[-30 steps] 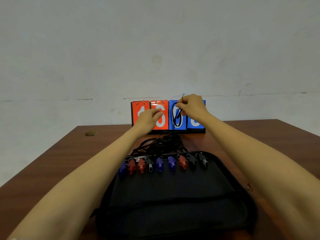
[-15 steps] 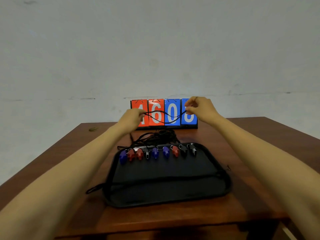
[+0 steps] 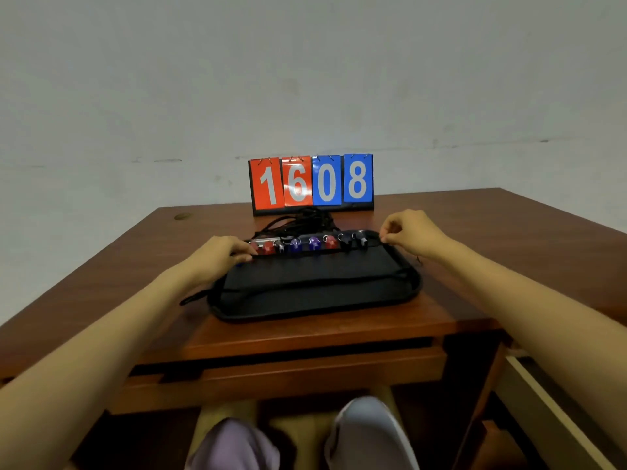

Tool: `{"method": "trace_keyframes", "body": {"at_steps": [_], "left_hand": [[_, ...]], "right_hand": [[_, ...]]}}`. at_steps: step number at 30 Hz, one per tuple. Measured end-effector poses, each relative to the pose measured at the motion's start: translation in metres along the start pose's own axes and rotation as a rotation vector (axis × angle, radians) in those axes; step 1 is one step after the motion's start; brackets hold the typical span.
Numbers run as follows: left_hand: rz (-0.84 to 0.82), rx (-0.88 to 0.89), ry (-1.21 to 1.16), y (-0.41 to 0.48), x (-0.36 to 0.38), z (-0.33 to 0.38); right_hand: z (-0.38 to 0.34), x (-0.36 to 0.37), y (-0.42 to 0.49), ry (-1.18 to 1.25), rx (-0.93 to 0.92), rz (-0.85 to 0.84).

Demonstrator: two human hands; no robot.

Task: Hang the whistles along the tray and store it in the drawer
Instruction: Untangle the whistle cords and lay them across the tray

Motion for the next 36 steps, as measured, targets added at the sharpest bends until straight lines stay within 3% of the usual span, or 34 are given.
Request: {"method": "trace_keyframes", "body": {"at_steps": [11,21,28,32,36], "left_hand": [[-0.066,0.061,0.167,-0.010,0.026,-0.009],[-0.046,0.068,0.035,-0.018,0.032,0.005],[-0.043,0.088,0.025,-0.017,0.033,0.009],[-0.040,0.088,0.010,-0.018,0.031,0.011],[0.072,0.125,-0.042,-0.015,0.021,0.022]], "right_hand": [[0.018,0.014,-0.022,-0.139,-0.037,-0.211],[0.016,0.014,-0.024,-0.238,-0.059,-0.183],[0.011,0.027,-0.026,-0.309,-0.128,-0.295],[0.010,0.027,-0.024,-0.266,-0.130,-0.292],[-0.004,0.024,-0.021,-0.159,-0.181,-0.222]]}}
Point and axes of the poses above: each hand's wrist, its own y-axis towards the middle knuckle, its own x-axis out of the palm, z = x × y, the point moved 6 cm from there along y, towards the middle knuckle, and after that the axes turned 3 degrees about -z, right-handed, at the moved point
